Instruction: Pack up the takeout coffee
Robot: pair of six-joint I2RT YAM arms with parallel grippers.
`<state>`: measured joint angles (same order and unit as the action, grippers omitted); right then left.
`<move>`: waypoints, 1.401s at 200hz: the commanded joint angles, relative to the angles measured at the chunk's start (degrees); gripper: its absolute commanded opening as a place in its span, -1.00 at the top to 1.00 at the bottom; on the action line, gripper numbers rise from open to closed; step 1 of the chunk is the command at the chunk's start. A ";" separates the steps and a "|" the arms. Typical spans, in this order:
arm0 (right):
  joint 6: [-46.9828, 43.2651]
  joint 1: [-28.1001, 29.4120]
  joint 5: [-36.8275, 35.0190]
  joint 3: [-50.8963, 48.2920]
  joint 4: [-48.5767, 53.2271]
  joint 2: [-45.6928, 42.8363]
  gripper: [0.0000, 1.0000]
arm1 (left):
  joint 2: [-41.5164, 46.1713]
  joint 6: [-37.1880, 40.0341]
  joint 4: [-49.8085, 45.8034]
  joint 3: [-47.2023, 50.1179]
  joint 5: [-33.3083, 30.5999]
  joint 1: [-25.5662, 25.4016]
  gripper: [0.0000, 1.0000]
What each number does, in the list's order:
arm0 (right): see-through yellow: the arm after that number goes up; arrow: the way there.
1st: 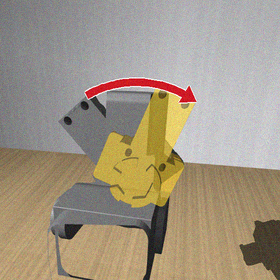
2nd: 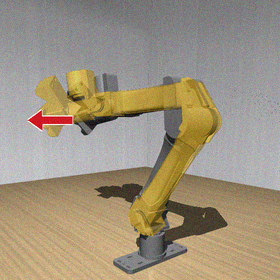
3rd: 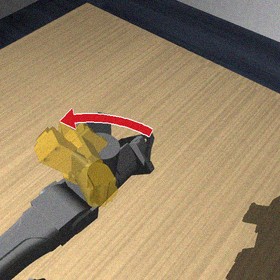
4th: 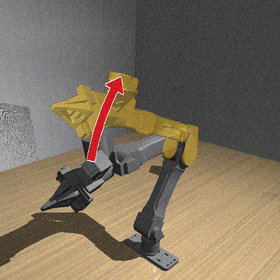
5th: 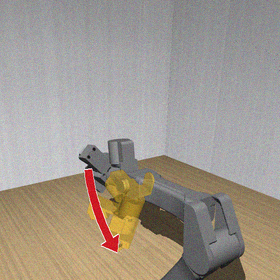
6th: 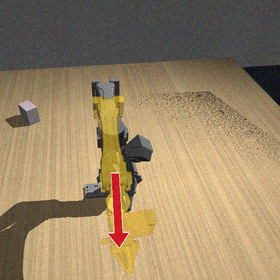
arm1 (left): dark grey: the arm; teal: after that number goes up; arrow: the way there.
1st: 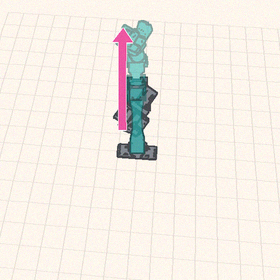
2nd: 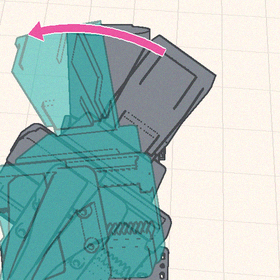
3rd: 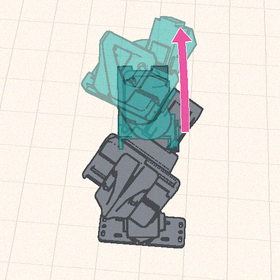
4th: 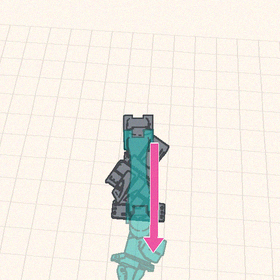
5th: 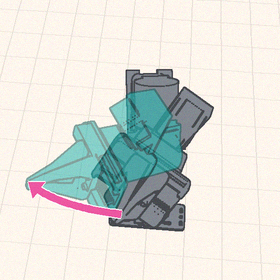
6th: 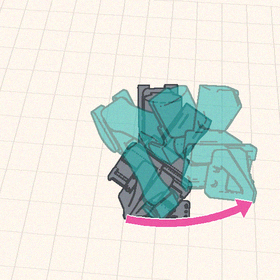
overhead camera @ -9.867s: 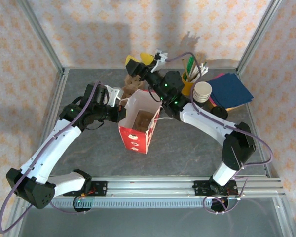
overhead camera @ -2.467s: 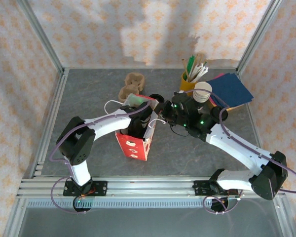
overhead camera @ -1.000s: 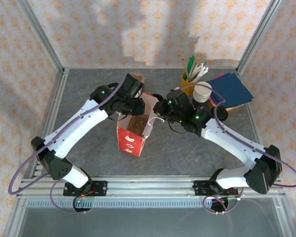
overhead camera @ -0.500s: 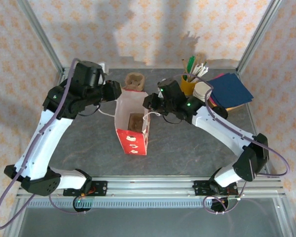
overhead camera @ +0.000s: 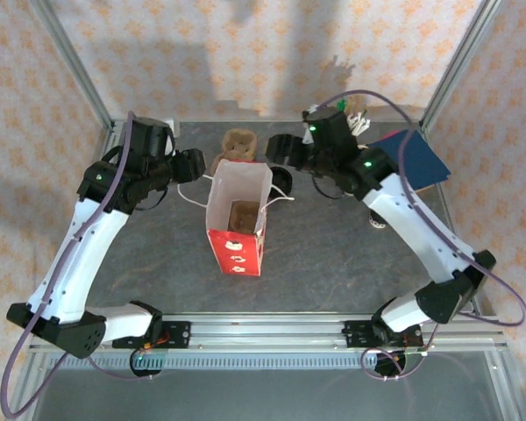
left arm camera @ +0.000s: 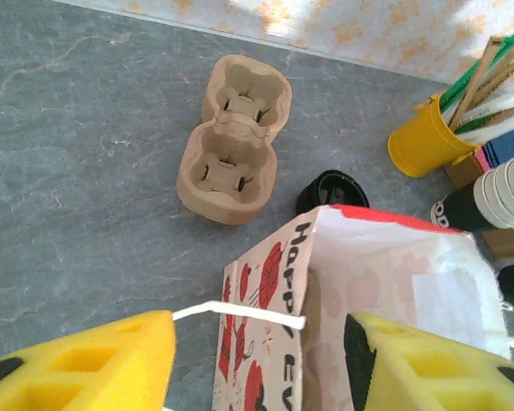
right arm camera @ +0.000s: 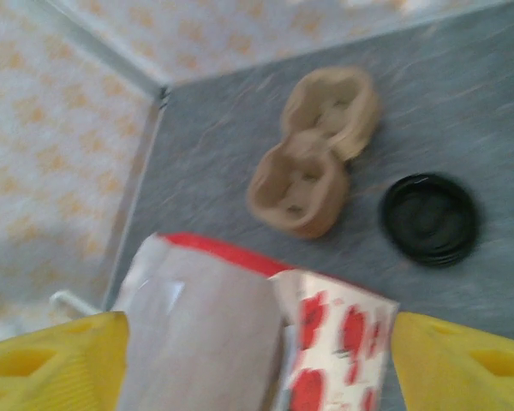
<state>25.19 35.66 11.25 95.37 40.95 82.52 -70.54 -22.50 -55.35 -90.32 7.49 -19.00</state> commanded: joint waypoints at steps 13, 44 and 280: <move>-3.21 -10.56 -9.84 -6.29 4.94 -10.09 -0.80 | 4.21 3.86 9.21 7.19 7.01 0.33 -0.20; -4.35 -26.20 -6.16 -14.80 5.97 -16.68 -0.89 | 5.05 3.51 12.07 13.06 14.99 0.20 -0.16; -16.63 -42.21 -4.79 -24.57 5.00 2.55 -0.55 | 8.70 -14.35 27.93 29.53 19.32 -2.38 0.56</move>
<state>8.93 -7.51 9.21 68.07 46.33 84.03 -62.74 -35.38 -29.47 -61.21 26.85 -20.51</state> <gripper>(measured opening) 0.776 0.224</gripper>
